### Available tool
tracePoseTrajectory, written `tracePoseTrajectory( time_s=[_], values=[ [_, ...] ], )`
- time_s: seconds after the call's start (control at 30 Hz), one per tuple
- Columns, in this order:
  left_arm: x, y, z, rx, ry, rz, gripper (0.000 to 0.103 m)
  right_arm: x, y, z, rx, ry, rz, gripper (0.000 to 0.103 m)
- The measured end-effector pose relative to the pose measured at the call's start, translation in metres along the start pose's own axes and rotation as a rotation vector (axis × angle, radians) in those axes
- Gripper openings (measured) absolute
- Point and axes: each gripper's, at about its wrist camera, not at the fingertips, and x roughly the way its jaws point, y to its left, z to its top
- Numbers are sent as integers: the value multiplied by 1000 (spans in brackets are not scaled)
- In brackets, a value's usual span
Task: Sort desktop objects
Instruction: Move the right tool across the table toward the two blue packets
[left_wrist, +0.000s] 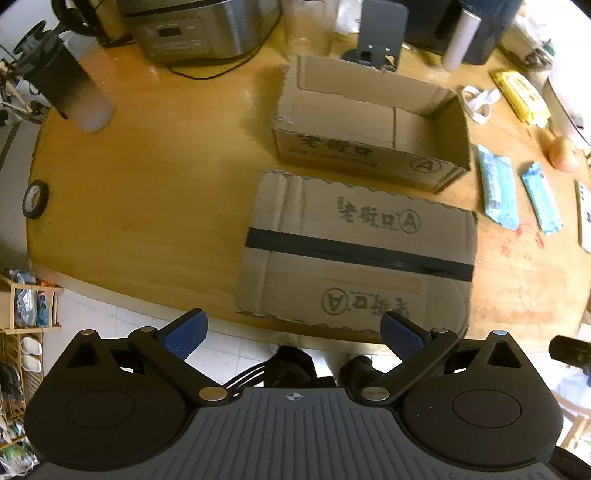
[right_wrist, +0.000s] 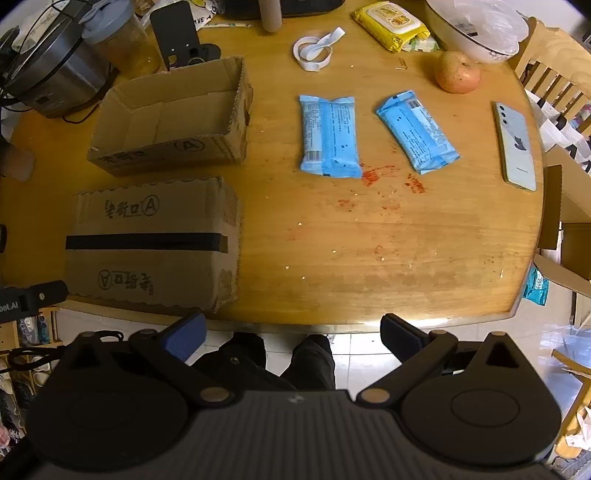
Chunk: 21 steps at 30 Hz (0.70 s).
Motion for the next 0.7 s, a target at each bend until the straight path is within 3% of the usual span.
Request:
tracePoseTrajectory(
  time_s=[0.7],
  values=[
    [2,-41,-15,54,24,-12,103,0,-39,-8,17,-1,-6,103]
  ],
)
